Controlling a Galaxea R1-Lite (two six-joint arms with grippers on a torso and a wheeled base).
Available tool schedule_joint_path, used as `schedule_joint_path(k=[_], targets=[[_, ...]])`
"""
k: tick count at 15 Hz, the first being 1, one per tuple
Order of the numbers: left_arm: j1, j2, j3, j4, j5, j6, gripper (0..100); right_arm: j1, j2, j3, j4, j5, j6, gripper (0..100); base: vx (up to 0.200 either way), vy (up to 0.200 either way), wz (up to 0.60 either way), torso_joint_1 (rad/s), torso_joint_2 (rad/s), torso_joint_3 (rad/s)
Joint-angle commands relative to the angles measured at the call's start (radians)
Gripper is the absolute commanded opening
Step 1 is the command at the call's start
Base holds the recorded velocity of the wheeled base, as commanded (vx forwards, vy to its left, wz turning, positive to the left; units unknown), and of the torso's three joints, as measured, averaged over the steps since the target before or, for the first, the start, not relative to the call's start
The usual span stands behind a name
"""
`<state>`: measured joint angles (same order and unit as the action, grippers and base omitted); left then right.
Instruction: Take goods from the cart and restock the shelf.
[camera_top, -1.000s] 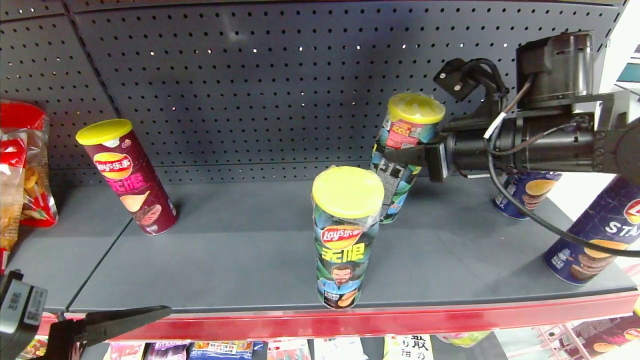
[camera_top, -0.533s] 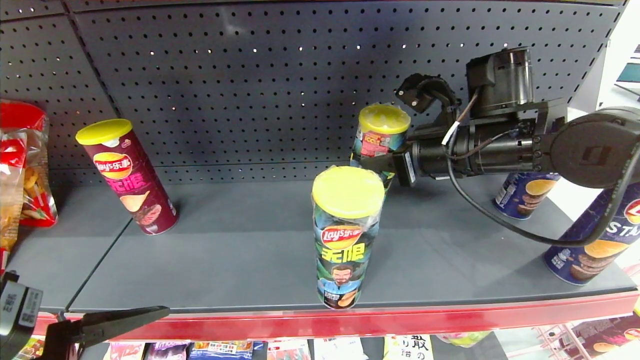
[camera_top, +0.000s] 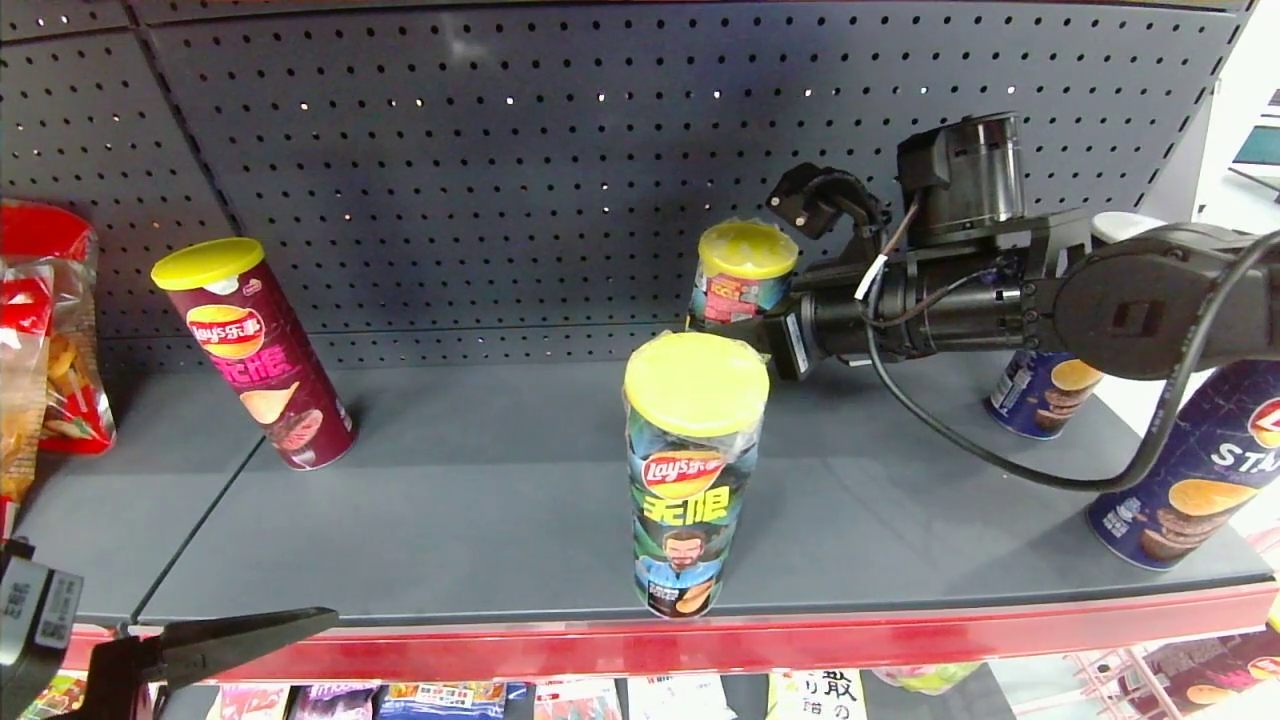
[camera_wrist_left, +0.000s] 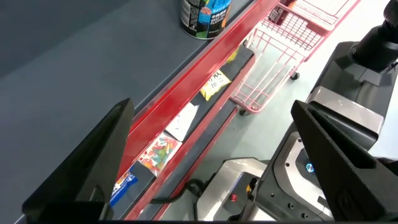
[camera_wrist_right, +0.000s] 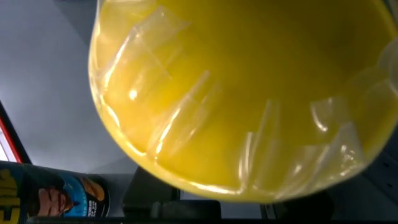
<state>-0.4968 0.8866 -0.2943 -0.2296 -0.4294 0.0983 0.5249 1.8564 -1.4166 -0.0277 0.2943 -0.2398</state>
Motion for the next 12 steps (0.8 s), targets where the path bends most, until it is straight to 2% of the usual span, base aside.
schedule_joint_path(k=[1,9,10,12], targets=[[0.001,0.008,0.0,-0.001,0.0,0.0,100,0.006,0.01,-0.018,0.002,0.0,0.002,0,0.0,0.0,0.0,0.0,0.0,0.0],[0.001,0.006,0.003,-0.001,0.0,0.0,100,0.027,0.014,-0.007,0.0,-0.004,0.005,0,0.0,0.0,0.0,0.0,0.0,0.0],[0.001,0.006,0.004,-0.001,0.0,0.0,100,0.029,0.012,0.004,0.0,-0.004,0.005,100,0.0,0.0,0.0,0.0,0.0,0.0],[0.001,0.006,0.004,-0.001,0.0,-0.002,100,0.03,0.007,0.021,0.0,-0.006,0.007,100,0.0,0.0,0.0,0.0,0.0,0.0]])
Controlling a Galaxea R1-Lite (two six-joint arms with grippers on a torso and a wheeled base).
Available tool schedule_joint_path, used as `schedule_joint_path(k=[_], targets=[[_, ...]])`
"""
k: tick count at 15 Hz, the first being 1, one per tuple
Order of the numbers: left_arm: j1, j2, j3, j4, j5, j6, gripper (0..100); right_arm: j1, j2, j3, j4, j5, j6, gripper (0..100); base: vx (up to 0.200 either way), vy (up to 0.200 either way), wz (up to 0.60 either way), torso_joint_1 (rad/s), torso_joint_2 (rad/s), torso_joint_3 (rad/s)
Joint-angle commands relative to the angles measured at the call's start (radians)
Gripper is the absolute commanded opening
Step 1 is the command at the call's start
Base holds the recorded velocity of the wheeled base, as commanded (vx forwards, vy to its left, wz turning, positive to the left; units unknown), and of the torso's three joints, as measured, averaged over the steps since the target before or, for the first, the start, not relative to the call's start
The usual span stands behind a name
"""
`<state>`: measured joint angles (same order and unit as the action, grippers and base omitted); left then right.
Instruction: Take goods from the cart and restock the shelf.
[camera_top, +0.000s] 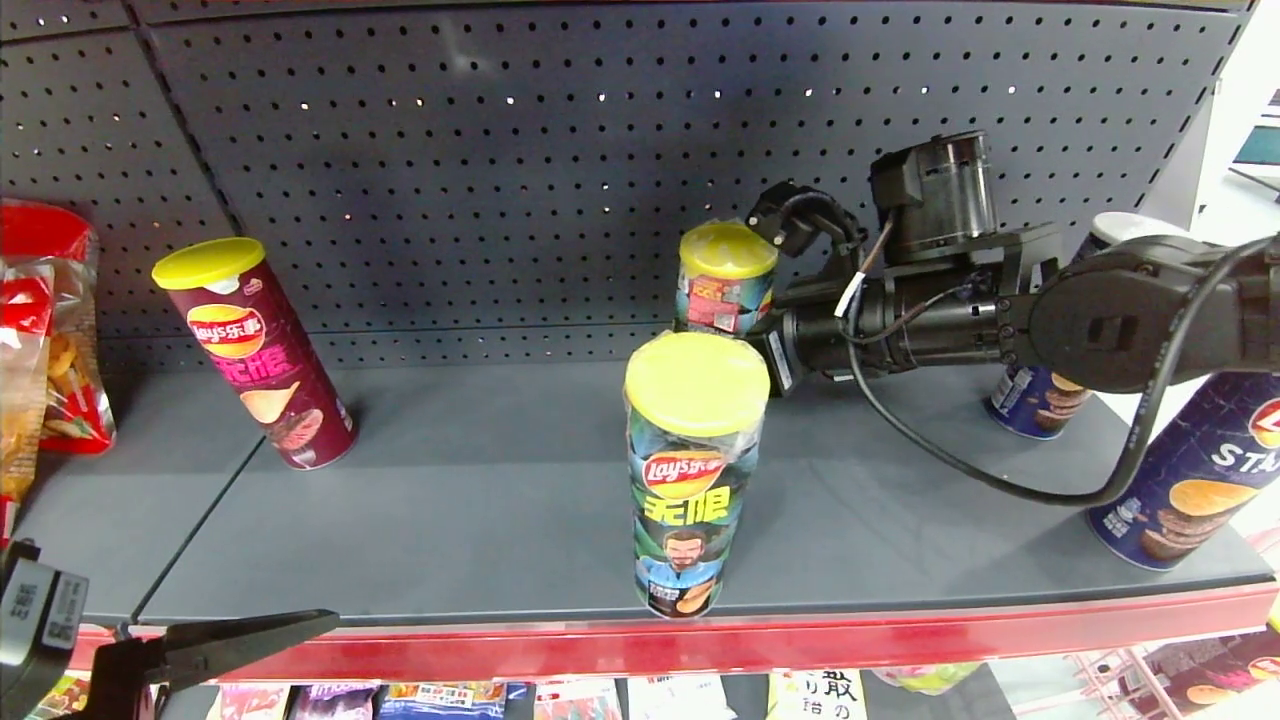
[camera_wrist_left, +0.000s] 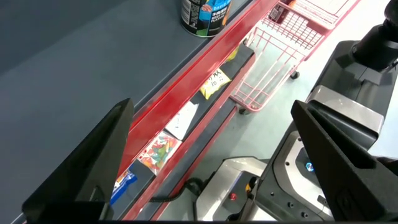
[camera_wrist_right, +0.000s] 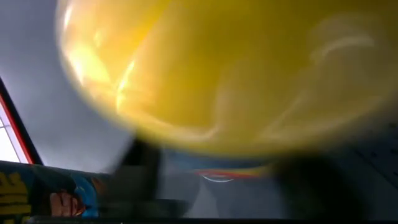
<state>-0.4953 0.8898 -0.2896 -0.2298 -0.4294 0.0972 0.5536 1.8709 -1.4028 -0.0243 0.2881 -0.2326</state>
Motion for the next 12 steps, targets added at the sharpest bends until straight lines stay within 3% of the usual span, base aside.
schedule_joint_path(k=[1,7,12], targets=[[0.0,0.003,0.0,0.0,0.0,-0.001,100,0.002,-0.013,0.007,-0.003,-0.001,0.001,100,0.0,0.0,0.0,0.0,0.0,0.0],[0.0,0.008,0.0,0.0,0.0,-0.001,100,-0.001,-0.104,0.085,-0.002,-0.033,0.01,100,0.0,0.0,0.0,0.0,0.0,0.0],[0.014,0.058,-0.006,0.0,0.029,-0.001,100,-0.003,-0.323,0.34,-0.005,-0.102,0.056,100,0.0,0.0,0.0,0.0,0.0,0.0]])
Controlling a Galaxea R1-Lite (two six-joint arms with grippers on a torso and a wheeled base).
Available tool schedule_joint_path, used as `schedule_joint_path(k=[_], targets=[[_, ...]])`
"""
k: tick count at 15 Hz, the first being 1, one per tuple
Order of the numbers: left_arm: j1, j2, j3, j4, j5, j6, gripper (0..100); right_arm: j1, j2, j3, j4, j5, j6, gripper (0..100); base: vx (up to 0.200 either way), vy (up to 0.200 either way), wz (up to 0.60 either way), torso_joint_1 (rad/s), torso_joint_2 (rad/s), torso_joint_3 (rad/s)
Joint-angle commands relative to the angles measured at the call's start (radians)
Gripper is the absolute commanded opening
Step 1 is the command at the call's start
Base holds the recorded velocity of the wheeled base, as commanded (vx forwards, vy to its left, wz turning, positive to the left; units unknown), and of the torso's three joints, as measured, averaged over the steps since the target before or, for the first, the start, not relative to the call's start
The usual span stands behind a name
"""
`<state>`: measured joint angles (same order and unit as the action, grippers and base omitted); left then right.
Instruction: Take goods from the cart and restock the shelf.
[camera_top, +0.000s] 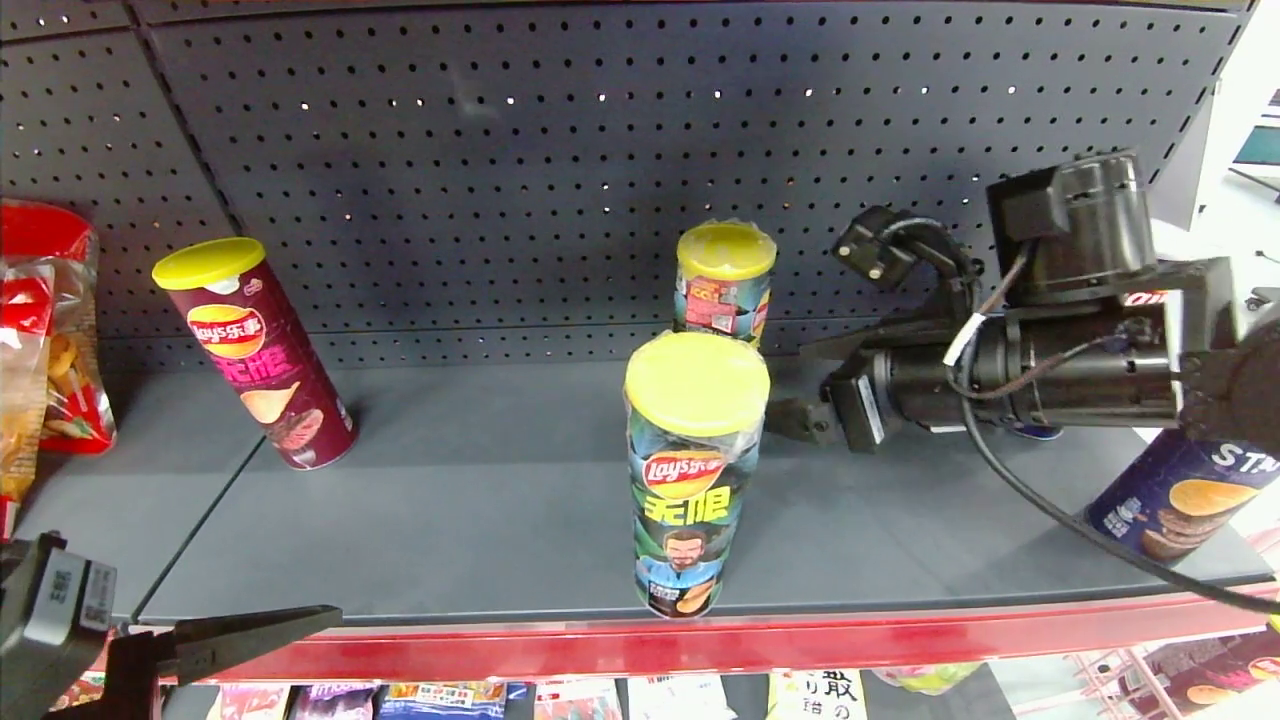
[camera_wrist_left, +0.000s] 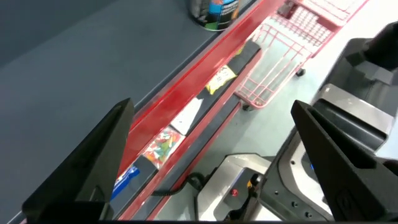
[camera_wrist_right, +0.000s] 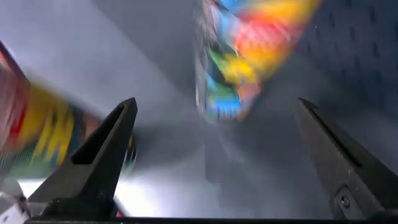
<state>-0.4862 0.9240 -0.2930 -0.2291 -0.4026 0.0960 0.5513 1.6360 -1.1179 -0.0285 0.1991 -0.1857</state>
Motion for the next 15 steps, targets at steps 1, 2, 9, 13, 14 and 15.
schedule_joint_path(k=[1,2,9,13,14,15], targets=[[0.005,0.058,-0.011,-0.001,0.005,0.001,100,0.001,-0.177,0.139,-0.001,-0.021,0.02,100,0.0,0.0,0.0,0.0,0.0,0.0],[0.005,0.079,-0.014,-0.002,0.005,0.001,100,0.002,-0.226,0.184,-0.001,-0.024,0.02,100,0.0,0.0,0.0,0.0,0.0,0.0],[-0.026,0.388,-0.167,-0.012,0.002,0.007,100,-0.008,-0.806,0.564,0.012,-0.081,0.019,100,0.0,0.0,0.0,0.0,0.0,0.0],[-0.069,0.553,-0.291,-0.012,0.007,0.008,100,-0.122,-1.027,0.604,0.048,-0.185,0.066,100,0.0,0.0,0.0,0.0,0.0,0.0],[-0.069,0.582,-0.308,-0.012,0.011,0.01,100,-0.169,-1.044,0.604,0.053,-0.195,0.088,100,0.0,0.0,0.0,0.0,0.0,0.0],[-0.069,0.615,-0.336,-0.012,0.033,0.01,100,-0.226,-1.059,0.604,0.053,-0.195,0.112,100,0.0,0.0,0.0,0.0,0.0,0.0]])
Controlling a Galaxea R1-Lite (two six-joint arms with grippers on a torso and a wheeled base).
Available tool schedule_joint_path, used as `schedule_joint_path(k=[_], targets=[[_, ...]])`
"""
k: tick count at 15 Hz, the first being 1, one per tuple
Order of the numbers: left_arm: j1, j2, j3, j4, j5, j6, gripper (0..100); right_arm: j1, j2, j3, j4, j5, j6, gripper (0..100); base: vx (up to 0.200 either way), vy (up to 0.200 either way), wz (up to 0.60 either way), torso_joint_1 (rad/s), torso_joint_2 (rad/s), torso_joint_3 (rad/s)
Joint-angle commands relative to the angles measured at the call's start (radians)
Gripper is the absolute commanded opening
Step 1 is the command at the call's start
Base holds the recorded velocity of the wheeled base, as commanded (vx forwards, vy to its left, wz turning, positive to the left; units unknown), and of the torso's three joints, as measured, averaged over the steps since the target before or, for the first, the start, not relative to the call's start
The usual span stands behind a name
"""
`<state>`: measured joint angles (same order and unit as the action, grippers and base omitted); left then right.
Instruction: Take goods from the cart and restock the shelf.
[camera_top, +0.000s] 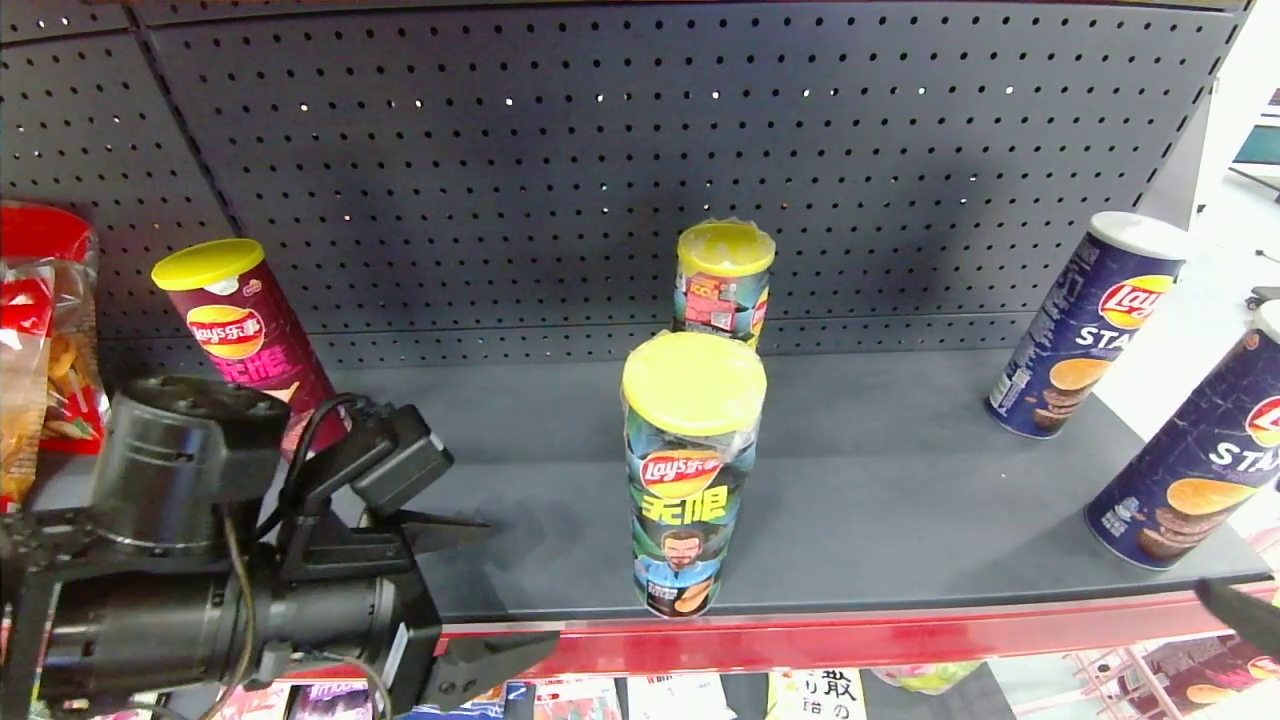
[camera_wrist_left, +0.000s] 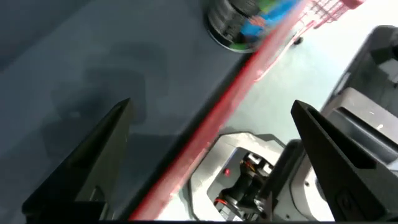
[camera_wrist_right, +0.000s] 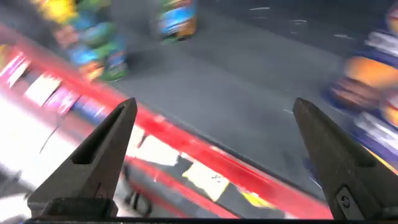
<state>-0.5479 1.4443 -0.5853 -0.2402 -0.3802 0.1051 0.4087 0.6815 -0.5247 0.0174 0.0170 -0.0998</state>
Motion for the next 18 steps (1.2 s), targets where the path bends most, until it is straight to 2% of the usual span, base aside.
schedule_joint_path(k=[1,4,6,8,13,18], targets=[[-0.009,0.119,-0.073,0.001,0.026,0.001,100,-0.117,-0.117,0.012,0.009,-0.011,0.035,100,0.0,0.0,0.0,0.0,0.0,0.0],[-0.009,0.177,-0.134,0.001,0.034,0.002,100,-0.131,-0.131,0.014,0.013,-0.012,0.057,100,0.0,0.0,0.0,0.0,0.0,0.0],[-0.009,0.205,-0.157,0.001,0.058,0.021,100,-0.131,-0.131,0.014,0.013,-0.012,0.061,100,0.0,0.0,0.0,0.0,0.0,0.0],[-0.014,0.222,-0.179,0.001,0.058,0.027,100,-0.131,-0.129,0.014,0.013,-0.012,0.061,100,0.0,0.0,0.0,0.0,0.0,0.0],[-0.041,0.268,-0.232,-0.001,0.058,0.03,100,-0.131,-0.125,0.015,0.013,-0.011,0.063,100,0.0,0.0,0.0,0.0,0.0,0.0],[-0.043,0.289,-0.261,-0.001,0.057,0.031,100,-0.131,-0.128,0.017,0.015,-0.011,0.063,100,0.0,0.0,0.0,0.0,0.0,0.0]])
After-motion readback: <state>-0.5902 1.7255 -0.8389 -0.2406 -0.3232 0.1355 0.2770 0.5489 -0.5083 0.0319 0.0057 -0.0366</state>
